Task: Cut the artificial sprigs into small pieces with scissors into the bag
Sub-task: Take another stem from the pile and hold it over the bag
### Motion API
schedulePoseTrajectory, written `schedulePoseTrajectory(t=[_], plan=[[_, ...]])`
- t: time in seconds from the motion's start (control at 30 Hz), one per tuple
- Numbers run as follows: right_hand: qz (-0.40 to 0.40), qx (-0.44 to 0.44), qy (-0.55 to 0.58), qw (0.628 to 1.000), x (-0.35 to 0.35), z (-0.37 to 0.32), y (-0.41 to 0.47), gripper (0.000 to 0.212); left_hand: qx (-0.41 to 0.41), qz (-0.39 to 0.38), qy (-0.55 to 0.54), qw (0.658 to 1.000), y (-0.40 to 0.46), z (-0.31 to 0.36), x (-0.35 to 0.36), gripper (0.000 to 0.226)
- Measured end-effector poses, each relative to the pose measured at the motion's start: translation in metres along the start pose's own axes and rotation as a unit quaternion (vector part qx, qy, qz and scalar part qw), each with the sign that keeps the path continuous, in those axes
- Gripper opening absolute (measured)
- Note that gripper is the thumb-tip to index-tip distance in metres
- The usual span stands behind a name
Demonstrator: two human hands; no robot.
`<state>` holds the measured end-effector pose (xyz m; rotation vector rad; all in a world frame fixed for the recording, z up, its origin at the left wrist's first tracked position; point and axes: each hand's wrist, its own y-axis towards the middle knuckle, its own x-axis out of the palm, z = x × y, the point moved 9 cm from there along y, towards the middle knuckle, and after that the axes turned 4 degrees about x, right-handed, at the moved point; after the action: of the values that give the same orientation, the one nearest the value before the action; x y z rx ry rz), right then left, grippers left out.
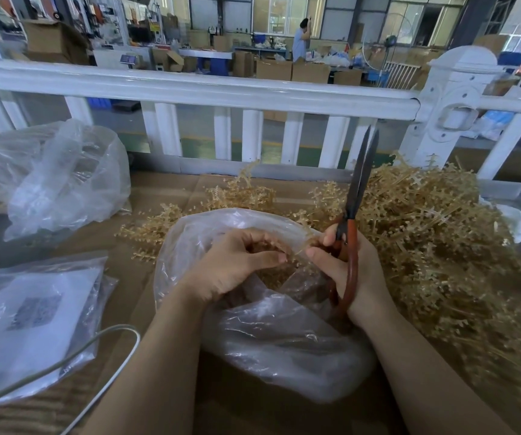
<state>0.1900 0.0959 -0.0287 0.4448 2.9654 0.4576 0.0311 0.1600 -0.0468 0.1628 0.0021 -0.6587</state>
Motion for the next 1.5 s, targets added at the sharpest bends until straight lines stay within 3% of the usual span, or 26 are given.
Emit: schedulePoseTrajectory(t=[0.13, 0.2, 0.3, 0.4, 0.67, 0.8, 1.1, 1.27, 1.37, 1.5], plan=[[-0.003, -0.006, -0.003, 1.0, 0.001, -0.004, -0.002, 0.024, 0.015, 0.027, 0.0, 1.0, 0.002, 0.005, -0.004, 0.016], [0.006, -0.003, -0.005, 1.0, 0.002, -0.008, -0.005, 0.035, 0.021, 0.056, -0.11, 0.992, 0.003, 0.007, -0.007, 0.011], [0.024, 0.015, 0.011, 1.0, -0.001, -0.005, -0.006, 0.046, 0.022, 0.074, -0.286, 0.955, 0.004, 0.011, -0.009, 0.002], [0.022, 0.021, 0.024, 0.999, -0.001, -0.005, -0.006, 0.045, 0.015, 0.095, -0.353, 0.931, 0.004, 0.01, -0.014, 0.003], [-0.011, 0.006, 0.009, 1.0, 0.007, -0.012, -0.003, 0.027, 0.012, 0.112, -0.255, 0.96, 0.004, 0.009, -0.006, 0.02], [-0.017, 0.016, -0.018, 1.0, 0.012, -0.013, -0.003, 0.035, 0.023, 0.12, -0.243, 0.962, 0.005, 0.008, -0.003, 0.022], [0.011, 0.036, -0.049, 0.998, 0.007, -0.007, 0.0, 0.023, -0.012, 0.077, -0.227, 0.971, 0.006, -0.003, 0.014, 0.018], [-0.006, 0.022, -0.027, 0.999, 0.009, -0.01, 0.002, 0.025, -0.023, 0.039, -0.134, 0.99, 0.002, -0.001, 0.014, 0.021], [-0.037, 0.04, 0.024, 0.998, 0.014, -0.006, 0.006, 0.023, -0.021, 0.062, -0.164, 0.984, 0.002, -0.003, 0.007, 0.011], [-0.07, 0.079, 0.108, 0.988, 0.025, 0.0, 0.009, 0.022, -0.054, 0.115, -0.221, 0.967, 0.003, -0.013, 0.001, 0.015]])
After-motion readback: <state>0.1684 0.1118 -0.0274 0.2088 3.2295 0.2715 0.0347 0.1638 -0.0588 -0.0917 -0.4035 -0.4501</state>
